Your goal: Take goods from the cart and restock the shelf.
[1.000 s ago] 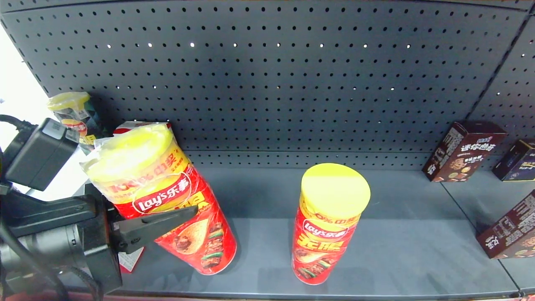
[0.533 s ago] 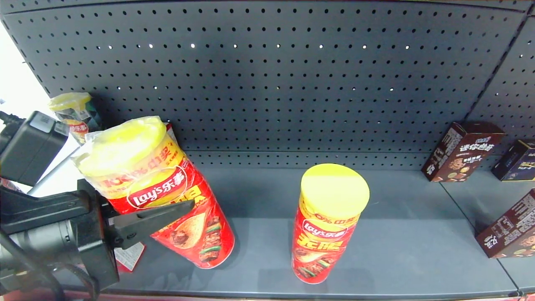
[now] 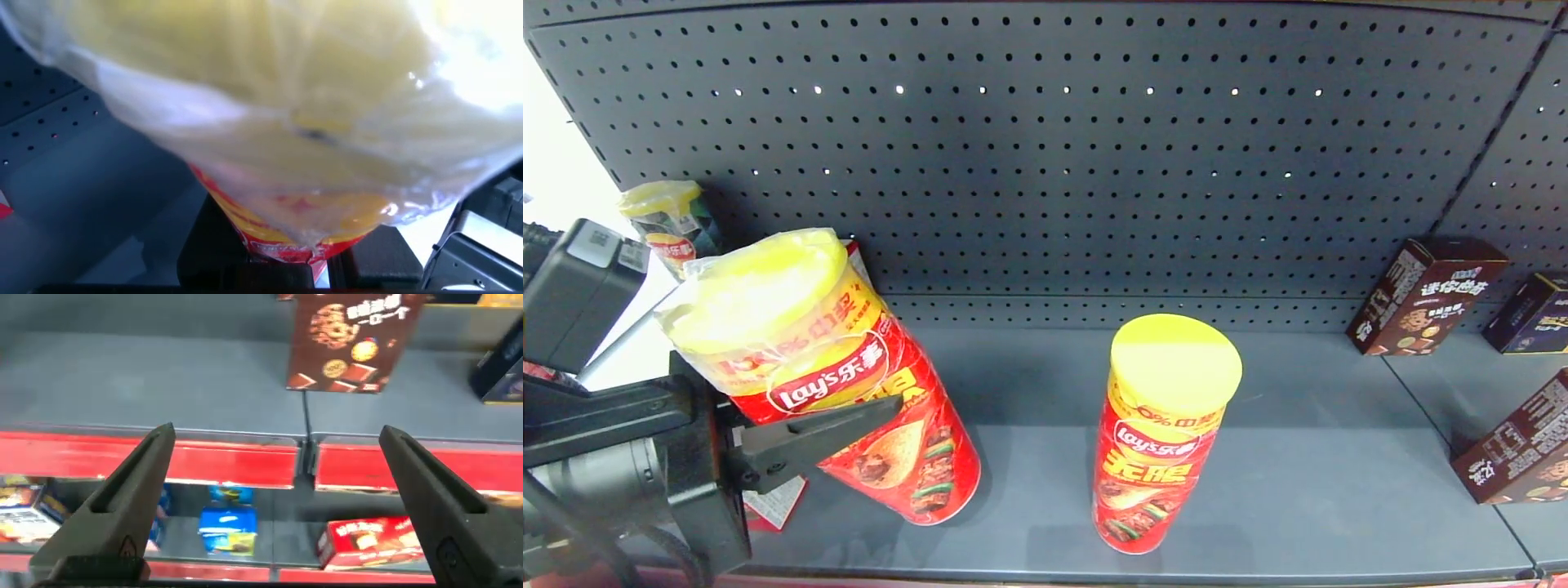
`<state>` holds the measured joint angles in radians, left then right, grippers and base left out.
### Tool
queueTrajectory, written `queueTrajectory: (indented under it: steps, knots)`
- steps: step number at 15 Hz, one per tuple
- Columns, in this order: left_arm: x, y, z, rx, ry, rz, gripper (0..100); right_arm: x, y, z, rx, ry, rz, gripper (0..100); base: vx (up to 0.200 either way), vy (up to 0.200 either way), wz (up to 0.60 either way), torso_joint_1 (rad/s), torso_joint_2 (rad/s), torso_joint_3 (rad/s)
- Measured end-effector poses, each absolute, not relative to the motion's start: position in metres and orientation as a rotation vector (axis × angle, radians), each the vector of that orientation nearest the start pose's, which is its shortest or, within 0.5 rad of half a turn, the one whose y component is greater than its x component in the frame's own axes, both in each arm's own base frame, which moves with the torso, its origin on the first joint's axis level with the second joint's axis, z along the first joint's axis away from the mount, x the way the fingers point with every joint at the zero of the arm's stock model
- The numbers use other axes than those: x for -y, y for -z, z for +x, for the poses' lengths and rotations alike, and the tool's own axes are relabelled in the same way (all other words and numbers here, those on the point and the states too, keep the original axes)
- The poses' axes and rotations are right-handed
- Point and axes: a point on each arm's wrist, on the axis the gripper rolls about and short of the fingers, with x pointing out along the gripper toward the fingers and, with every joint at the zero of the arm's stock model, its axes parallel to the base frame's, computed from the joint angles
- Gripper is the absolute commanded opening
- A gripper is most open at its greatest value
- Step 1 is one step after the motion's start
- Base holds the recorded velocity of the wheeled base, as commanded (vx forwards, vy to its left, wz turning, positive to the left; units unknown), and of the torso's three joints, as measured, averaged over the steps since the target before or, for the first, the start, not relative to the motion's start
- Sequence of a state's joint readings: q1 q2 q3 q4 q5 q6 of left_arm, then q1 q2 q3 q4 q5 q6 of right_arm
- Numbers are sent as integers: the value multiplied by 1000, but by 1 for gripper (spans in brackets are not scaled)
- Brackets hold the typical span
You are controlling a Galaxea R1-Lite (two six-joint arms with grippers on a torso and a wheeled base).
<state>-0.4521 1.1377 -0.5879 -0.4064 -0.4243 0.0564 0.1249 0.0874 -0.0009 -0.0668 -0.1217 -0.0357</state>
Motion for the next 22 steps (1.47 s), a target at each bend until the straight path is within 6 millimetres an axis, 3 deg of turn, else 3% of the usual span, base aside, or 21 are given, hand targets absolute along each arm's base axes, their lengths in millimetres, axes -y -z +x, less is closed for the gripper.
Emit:
queueTrajectory:
  steps: [3, 4, 7, 14, 22]
  knots:
    - [79, -227, 140, -139, 896, 54, 0, 1, -84, -16, -18, -176, -61, 100, 0, 0, 0, 0, 0, 0]
    - [79, -226, 140, -142, 898, 54, 0, 1, -84, -16, -20, -172, -60, 100, 0, 0, 0, 0, 0, 0]
    - [79, -224, 140, -147, 897, 54, 0, 6, -83, -16, -28, 70, -20, 100, 0, 0, 0, 0, 0, 0]
    - [78, -223, 140, -151, 896, 53, 0, 2, -77, -16, -91, -70, -19, 100, 0, 0, 0, 0, 0, 0]
    - [81, -235, 144, -122, 942, 43, 0, 2, -77, -16, -89, -75, -19, 100, 0, 0, 0, 0, 0, 0]
